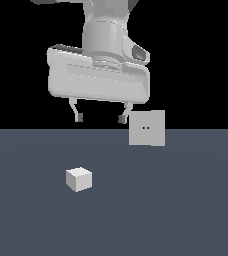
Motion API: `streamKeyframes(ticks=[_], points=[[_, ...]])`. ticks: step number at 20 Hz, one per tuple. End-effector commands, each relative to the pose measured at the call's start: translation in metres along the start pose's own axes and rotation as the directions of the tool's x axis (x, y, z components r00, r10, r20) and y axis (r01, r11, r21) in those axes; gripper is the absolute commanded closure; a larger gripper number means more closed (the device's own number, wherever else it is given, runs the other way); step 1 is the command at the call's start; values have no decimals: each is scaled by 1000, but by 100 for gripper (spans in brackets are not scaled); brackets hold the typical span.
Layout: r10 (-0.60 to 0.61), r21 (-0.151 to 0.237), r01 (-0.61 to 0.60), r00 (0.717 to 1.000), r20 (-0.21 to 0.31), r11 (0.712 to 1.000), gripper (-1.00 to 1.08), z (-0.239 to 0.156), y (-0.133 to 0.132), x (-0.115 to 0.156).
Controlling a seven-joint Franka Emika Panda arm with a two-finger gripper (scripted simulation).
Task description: Plug the charger into the wall socket.
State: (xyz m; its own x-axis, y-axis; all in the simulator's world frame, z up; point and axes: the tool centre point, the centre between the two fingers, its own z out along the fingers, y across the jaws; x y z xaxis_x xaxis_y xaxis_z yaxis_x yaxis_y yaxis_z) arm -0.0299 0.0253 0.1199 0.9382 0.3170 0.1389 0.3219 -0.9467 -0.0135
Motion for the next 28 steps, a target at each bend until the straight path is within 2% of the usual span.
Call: streamKeyframes(ticks=[1, 15, 22, 28], points=[[-59, 8, 59, 998, -22, 998, -92, 8, -8, -6], [-300, 34, 306, 946, -118, 951, -92, 43, -41, -33], [-349, 37, 357, 927, -139, 933, -92, 52, -48, -39], [-353, 38, 362, 925, -139, 932, -92, 53, -48, -40]])
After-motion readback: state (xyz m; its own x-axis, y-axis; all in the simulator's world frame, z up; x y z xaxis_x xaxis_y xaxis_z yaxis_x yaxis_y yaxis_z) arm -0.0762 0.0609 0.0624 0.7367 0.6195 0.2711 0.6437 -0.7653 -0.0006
